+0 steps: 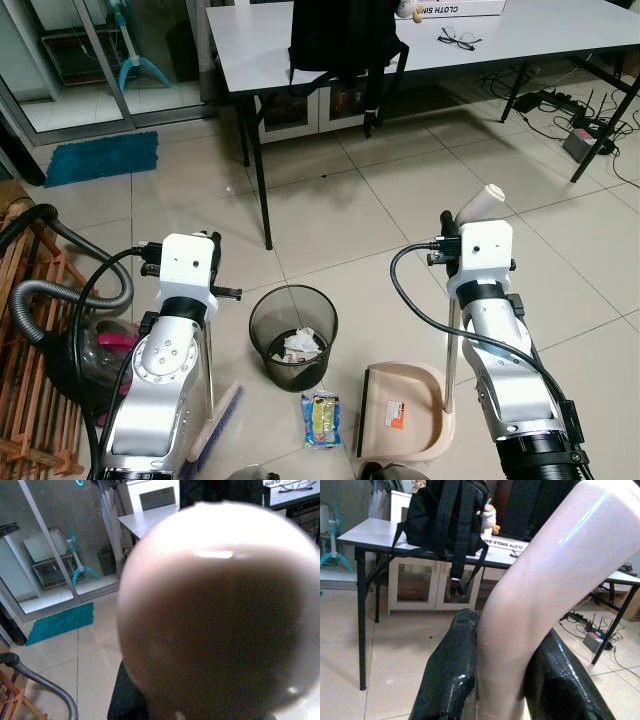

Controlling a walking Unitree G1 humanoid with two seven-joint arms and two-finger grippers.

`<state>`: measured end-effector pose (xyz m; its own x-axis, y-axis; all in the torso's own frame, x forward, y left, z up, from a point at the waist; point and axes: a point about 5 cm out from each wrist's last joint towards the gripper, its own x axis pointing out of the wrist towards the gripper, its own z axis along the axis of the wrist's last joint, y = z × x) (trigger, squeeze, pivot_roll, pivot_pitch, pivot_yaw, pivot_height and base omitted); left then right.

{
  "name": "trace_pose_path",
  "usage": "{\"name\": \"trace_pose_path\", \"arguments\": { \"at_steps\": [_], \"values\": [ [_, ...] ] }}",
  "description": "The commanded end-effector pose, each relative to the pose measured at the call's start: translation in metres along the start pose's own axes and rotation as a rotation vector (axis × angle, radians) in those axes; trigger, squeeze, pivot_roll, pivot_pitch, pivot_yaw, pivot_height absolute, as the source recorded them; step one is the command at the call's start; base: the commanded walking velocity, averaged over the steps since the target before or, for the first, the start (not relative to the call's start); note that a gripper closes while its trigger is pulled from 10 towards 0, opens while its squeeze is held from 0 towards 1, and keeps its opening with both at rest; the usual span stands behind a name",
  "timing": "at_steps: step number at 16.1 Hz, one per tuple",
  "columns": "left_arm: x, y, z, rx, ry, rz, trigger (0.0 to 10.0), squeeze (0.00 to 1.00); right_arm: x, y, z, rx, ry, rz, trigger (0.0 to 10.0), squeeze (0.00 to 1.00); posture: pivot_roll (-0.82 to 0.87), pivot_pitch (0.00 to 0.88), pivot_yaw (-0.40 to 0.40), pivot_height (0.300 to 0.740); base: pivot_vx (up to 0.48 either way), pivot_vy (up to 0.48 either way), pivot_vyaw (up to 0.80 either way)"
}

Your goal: Sweep floor

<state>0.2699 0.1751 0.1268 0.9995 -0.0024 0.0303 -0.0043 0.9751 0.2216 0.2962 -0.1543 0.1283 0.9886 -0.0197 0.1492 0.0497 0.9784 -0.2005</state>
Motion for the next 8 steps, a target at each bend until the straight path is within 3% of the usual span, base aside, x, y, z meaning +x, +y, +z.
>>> {"name": "trace_pose_path", "arguments": {
  "at_steps": [1,8],
  "values": [
    [0.0014,0.0009,0.0037,0.02,-0.022,-0.003,10.0,0.0,0.0033,0.0,0.0078,-0.003,-0.027,-0.001,10.0,0.0,0.0,0.041,0.001,0.74,0.0,0.0,0.0],
    [0.0021,-0.0054,0.001,0.033,-0.013,-0.054,10.0,0.0,0.0037,0.0038,0.0086,0.036,-0.032,0.022,10.0,0.0,0.01,0.025,0.011,0.74,0.0,0.0,0.0]
  ]
}}
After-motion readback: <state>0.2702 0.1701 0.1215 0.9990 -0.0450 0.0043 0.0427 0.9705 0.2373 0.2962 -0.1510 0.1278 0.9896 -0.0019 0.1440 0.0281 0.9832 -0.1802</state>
